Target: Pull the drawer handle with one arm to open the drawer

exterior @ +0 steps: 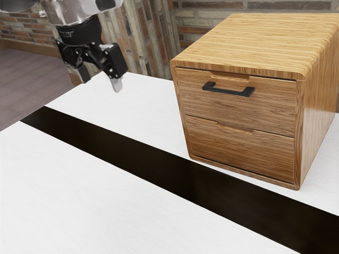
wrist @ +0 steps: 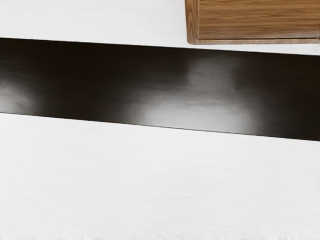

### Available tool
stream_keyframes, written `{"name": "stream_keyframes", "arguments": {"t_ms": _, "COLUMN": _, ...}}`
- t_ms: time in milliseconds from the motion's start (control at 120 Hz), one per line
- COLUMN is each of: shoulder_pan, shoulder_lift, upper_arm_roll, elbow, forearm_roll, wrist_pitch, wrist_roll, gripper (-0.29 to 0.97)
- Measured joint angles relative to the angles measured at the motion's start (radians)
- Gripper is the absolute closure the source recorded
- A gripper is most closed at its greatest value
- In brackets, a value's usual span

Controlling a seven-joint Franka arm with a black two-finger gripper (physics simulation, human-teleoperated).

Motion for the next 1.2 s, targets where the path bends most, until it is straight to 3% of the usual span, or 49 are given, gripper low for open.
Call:
{"name": "stream_keyframes", "arguments": {"t_ms": 258, "shoulder_pan": -0.054, "shoulder_lift": 0.016, "upper_arm_roll": 0.002, "elbow": 0.005, "forearm_roll": 0.014, "wrist_pitch": -0.090, "wrist_roll": -0.006, "gripper": 0.00}}
{"name": "stream_keyframes", "arguments": {"t_ms": 392, "shoulder_pan": -0.052, "shoulder_lift": -0.004, "upper_arm_roll": 0.002, "elbow": -0.004, "forearm_roll": -0.011, "wrist_pitch": -0.144, "wrist_roll": 0.015, "gripper": 0.00}}
{"name": "stream_keyframes", "arguments": {"t_ms": 608, "shoulder_pan": -0.069, "shoulder_lift": -0.105, "upper_arm_roll": 0.061, "elbow": -0.301, "forearm_roll": -0.023, "wrist_pitch": 0.153, "wrist_roll": 0.384, "gripper": 0.00}}
{"name": "stream_keyframes", "arguments": {"t_ms": 742, "shoulder_pan": -0.019, "shoulder_lift": -0.115, "upper_arm_roll": 0.048, "elbow": -0.319, "forearm_roll": -0.001, "wrist_pitch": 0.279, "wrist_roll": 0.618, "gripper": 0.00}}
{"name": "stream_keyframes", "arguments": {"t_ms": 825, "shoulder_pan": -0.043, "shoulder_lift": -0.110, "upper_arm_roll": 0.009, "elbow": -0.321, "forearm_roll": 0.053, "wrist_pitch": 0.347, "wrist_roll": 0.757, "gripper": 0.00}}
{"name": "stream_keyframes", "arguments": {"t_ms": 967, "shoulder_pan": -0.061, "shoulder_lift": -0.087, "upper_arm_roll": -0.021, "elbow": -0.324, "forearm_roll": 0.088, "wrist_pitch": 0.452, "wrist_roll": 0.976, "gripper": 0.00}}
{"name": "stream_keyframes", "arguments": {"t_ms": 1200, "shoulder_pan": -0.058, "shoulder_lift": -0.071, "upper_arm_roll": -0.060, "elbow": -0.313, "forearm_roll": 0.014, "wrist_pitch": 0.517, "wrist_roll": 1.251, "gripper": 0.00}}
